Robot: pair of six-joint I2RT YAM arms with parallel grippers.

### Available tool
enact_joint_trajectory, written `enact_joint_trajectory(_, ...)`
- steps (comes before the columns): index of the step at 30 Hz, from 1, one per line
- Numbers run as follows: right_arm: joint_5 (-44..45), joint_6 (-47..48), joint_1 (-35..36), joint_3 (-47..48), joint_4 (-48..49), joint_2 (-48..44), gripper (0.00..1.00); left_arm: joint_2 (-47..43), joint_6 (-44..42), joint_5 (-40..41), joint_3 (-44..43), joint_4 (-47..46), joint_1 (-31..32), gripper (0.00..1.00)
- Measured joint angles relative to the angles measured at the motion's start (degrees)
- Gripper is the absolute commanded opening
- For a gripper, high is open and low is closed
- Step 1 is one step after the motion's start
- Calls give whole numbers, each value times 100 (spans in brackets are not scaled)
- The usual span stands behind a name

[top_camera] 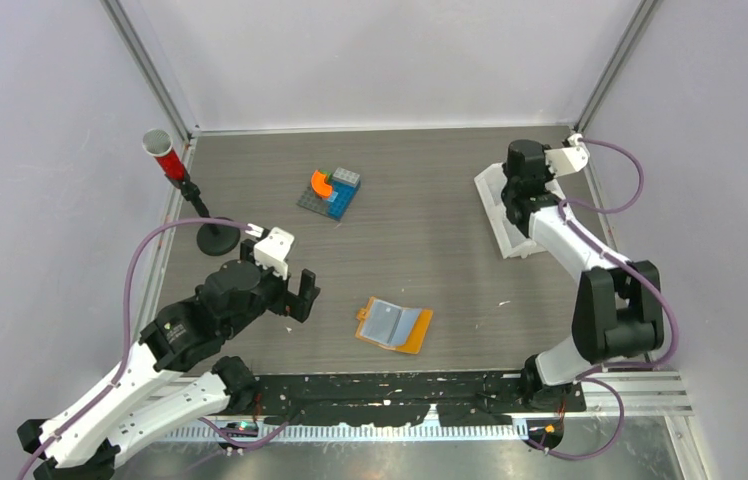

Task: Take the credit cards out of the card holder
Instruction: Place the credit card in the storage box.

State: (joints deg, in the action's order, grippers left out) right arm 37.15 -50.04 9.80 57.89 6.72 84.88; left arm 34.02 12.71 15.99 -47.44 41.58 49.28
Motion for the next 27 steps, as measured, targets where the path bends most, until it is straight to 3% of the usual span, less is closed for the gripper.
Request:
enact_joint_trajectory(11, -22, -767, -704, 562, -17, 1246, 5, -63, -20, 59, 4, 0, 0, 99)
enact_joint_trajectory(27, -601, -1141, -1257, 651, 9, 1663, 9, -61, -105, 101, 37, -9, 0, 99)
